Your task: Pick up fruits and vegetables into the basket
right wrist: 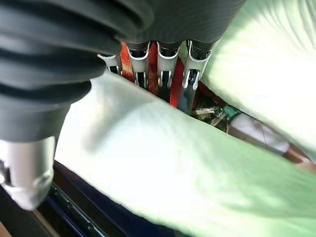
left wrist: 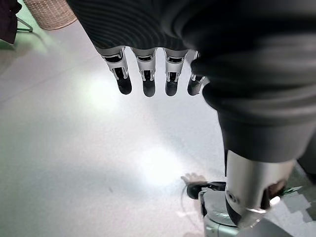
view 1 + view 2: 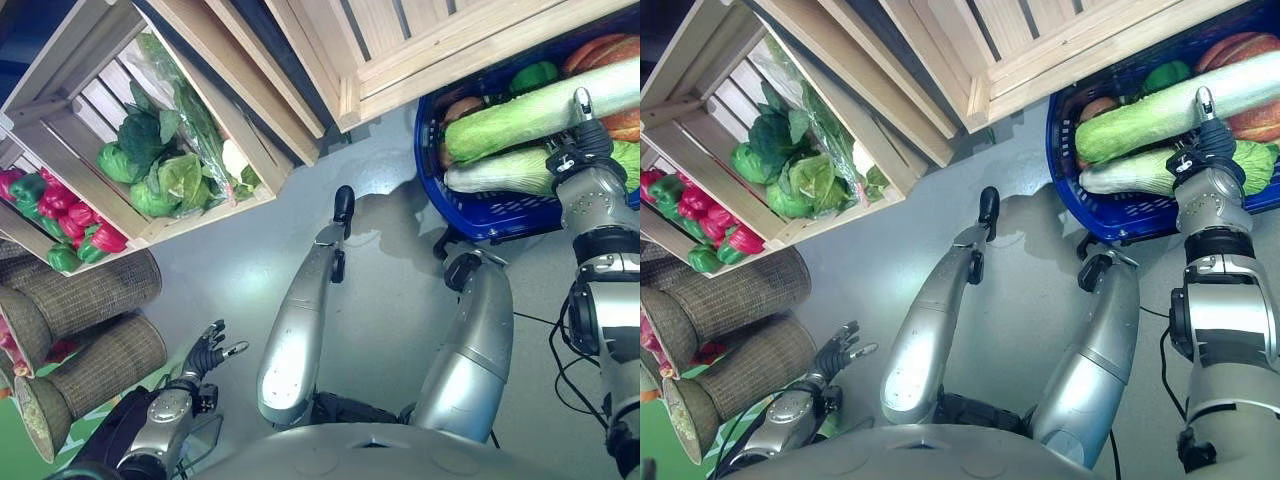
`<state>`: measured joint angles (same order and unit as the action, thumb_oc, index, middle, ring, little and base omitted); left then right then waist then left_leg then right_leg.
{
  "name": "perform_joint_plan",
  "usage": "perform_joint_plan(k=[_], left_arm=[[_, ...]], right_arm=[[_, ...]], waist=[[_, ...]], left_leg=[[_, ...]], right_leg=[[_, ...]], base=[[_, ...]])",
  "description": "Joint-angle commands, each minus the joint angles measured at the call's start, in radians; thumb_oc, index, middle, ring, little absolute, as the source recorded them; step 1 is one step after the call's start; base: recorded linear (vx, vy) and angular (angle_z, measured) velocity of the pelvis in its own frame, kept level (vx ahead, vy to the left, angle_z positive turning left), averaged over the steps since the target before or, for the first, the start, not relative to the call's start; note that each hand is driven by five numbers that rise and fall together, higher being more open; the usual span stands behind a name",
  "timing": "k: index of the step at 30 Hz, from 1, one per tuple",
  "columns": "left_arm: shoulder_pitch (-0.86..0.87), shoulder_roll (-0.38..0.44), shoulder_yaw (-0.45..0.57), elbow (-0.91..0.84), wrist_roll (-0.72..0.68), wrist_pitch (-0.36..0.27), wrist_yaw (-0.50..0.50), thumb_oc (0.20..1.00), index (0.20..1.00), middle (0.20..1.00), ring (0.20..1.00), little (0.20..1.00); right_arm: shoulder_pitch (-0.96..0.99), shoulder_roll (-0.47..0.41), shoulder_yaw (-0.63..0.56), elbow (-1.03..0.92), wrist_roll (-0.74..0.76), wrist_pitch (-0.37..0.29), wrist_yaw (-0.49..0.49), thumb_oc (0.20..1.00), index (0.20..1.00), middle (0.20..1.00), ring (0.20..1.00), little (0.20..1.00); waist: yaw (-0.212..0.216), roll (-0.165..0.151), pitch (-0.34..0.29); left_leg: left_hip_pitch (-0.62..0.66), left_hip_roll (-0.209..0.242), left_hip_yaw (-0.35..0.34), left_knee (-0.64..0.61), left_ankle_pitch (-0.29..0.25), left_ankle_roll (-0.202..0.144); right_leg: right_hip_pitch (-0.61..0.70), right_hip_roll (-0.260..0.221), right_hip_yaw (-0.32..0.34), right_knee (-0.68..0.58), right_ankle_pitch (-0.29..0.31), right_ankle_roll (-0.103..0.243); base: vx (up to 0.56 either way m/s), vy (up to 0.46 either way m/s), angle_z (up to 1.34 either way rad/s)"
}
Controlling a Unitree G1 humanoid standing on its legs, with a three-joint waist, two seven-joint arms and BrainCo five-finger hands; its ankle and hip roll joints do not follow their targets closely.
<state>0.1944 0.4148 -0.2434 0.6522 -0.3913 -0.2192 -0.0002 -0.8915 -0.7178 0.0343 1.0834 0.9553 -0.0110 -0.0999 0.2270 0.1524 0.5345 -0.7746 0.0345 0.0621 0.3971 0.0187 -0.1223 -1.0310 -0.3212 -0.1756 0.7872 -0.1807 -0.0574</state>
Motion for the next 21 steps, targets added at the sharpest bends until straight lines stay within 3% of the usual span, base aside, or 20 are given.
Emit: perform_joint_plan(k=[1, 5, 8, 14, 15, 18, 21], left_arm=[[0.027, 0.013, -0.050, 0.002, -0.008, -0.054, 0.042, 1.000, 1.000, 1.000, 1.000, 1.000], [0.013, -0.009, -0.041, -0.006, -0.037, -0.122, 0.065, 1.000, 1.000, 1.000, 1.000, 1.000], [-0.016, -0.025, -0.032, -0.009, -0.062, -0.159, 0.082, 1.000, 1.000, 1.000, 1.000, 1.000], [-0.066, -0.056, 0.026, 0.023, -0.097, -0.106, 0.074, 1.000, 1.000, 1.000, 1.000, 1.000], [-0.071, -0.058, 0.040, 0.033, -0.100, -0.100, 0.069, 1.000, 1.000, 1.000, 1.000, 1.000], [-0.073, -0.069, 0.083, 0.064, -0.088, -0.086, 0.061, 1.000, 1.000, 1.000, 1.000, 1.000], [-0.057, -0.079, 0.132, 0.111, -0.060, -0.073, 0.056, 1.000, 1.000, 1.000, 1.000, 1.000]], right_arm=[[0.074, -0.065, -0.037, 0.034, 0.062, -0.073, -0.001, 1.000, 1.000, 1.000, 1.000, 1.000], [0.151, 0.003, -0.101, 0.034, 0.188, -0.127, 0.022, 1.000, 1.000, 1.000, 1.000, 1.000], [0.245, 0.095, -0.131, 0.003, 0.192, -0.233, 0.048, 1.000, 1.000, 1.000, 1.000, 1.000], [0.484, 0.248, -0.095, -0.207, 0.092, -0.418, 0.083, 1.000, 1.000, 1.000, 1.000, 1.000], [0.545, 0.268, -0.088, -0.257, 0.047, -0.439, 0.091, 1.000, 1.000, 1.000, 1.000, 1.000], [0.657, 0.306, -0.065, -0.336, -0.037, -0.465, 0.114, 1.000, 1.000, 1.000, 1.000, 1.000], [0.790, 0.335, -0.053, -0.380, -0.144, -0.451, 0.149, 1.000, 1.000, 1.000, 1.000, 1.000]], waist=[[-0.040, 0.175, -0.015], [-0.057, 0.157, -0.015], [-0.080, 0.130, -0.015], [-0.142, 0.057, -0.015], [-0.152, 0.044, -0.015], [-0.178, 0.002, -0.024], [-0.198, -0.058, -0.095]], left_leg=[[0.019, -0.026, 0.026, 0.012, -0.061, 0.081], [0.095, -0.030, 0.029, -0.031, -0.056, 0.075], [0.188, -0.027, 0.028, -0.078, -0.051, 0.073], [0.362, -0.005, 0.027, -0.171, -0.032, 0.066], [0.383, 0.005, 0.036, -0.192, -0.003, 0.071], [0.457, 0.020, 0.039, -0.226, 0.005, 0.065], [0.538, 0.034, 0.034, -0.279, 0.010, 0.057]], right_leg=[[0.103, 0.064, -0.033, -0.007, -0.083, 0.056], [0.190, 0.078, -0.040, -0.069, -0.065, 0.066], [0.288, 0.092, -0.041, -0.132, -0.045, 0.078], [0.491, 0.110, -0.040, -0.263, 0.003, 0.109], [0.525, 0.116, -0.049, -0.305, 0.042, 0.106], [0.626, 0.126, -0.047, -0.379, 0.066, 0.121], [0.741, 0.138, -0.048, -0.482, 0.094, 0.137]], base=[[-0.02, 0.026, 0.03], [-0.02, 0.039, 0.00], [0.02, 0.062, -0.03], [0.02, 0.072, -0.08], [-0.03, 0.070, -0.14], [0.05, 0.039, -0.22], [0.17, -0.007, -0.13]])
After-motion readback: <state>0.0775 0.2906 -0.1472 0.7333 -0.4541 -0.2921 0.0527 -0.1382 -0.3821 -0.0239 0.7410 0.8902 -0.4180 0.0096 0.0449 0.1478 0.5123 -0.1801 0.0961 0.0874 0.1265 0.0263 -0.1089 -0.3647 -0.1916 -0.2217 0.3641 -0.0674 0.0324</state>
